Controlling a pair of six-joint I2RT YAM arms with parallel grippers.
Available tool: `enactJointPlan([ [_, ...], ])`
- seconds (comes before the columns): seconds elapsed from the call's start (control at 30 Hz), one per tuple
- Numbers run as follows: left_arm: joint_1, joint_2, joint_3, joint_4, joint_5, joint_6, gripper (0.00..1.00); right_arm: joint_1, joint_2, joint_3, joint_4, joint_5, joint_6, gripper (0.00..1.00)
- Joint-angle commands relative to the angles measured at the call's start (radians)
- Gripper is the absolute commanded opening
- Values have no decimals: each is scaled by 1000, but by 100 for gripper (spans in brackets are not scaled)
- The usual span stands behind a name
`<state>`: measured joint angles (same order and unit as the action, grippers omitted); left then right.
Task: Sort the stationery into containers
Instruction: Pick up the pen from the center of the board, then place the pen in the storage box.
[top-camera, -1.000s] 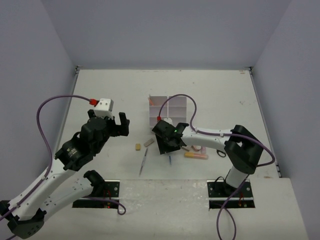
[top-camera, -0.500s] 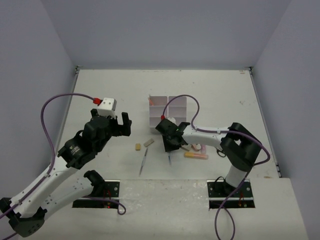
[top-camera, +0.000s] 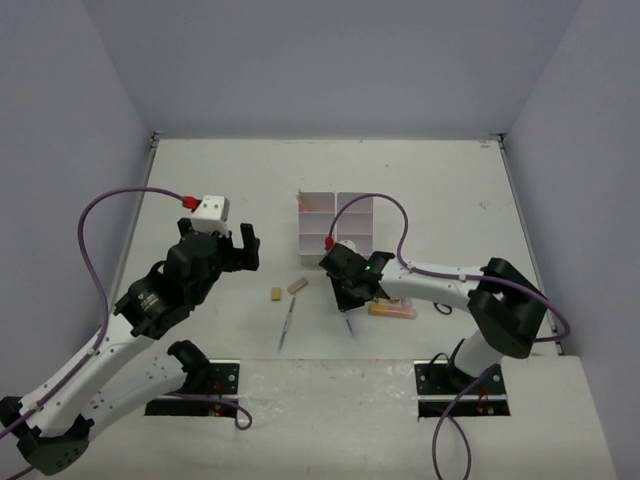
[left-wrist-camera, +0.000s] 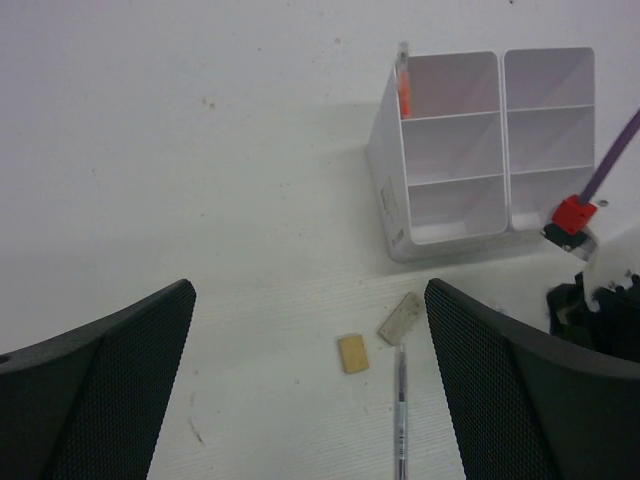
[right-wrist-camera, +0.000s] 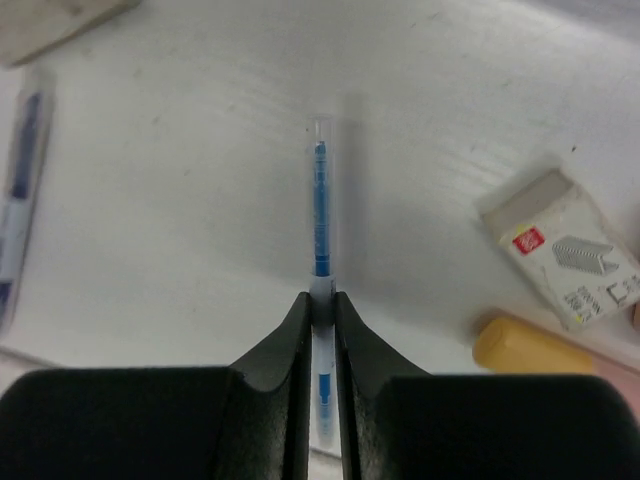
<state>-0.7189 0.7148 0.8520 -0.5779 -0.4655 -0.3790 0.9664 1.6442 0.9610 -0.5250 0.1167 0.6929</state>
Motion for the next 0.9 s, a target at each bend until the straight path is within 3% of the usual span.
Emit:
enactJointPlan([
  [0.0, 9, -26, 1, -8, -126, -37, 100, 42, -195, -12, -11, -71, -95, 0],
  [0.2, 9, -74, 10, -35, -212, -86, 100, 45, -420, 0, 57, -145, -190, 0],
  [0.33, 13, -98, 6, -25, -217, -83, 100, 34, -470, 134, 80, 14, -309, 0],
  [0.43, 37, -87, 8, -24, -217, -78, 100, -48, -452, 197, 205, 57, -412, 0],
  [0.57, 73, -51, 7, -15, -190, -60, 100, -238, -408, 247, 508, -89, -469, 0],
  [0.73, 81, -15, 7, -12, -146, -48, 100, -294, -144, 496, 622, -108, -648, 0],
  [0.8, 81, -14, 5, -8, -125, -45, 100, -299, -111, 467, 729, -112, -674, 0],
  [0.87, 81, -15, 1, 4, -99, -34, 100, -299, -84, 332, 1028, -114, -740, 0],
])
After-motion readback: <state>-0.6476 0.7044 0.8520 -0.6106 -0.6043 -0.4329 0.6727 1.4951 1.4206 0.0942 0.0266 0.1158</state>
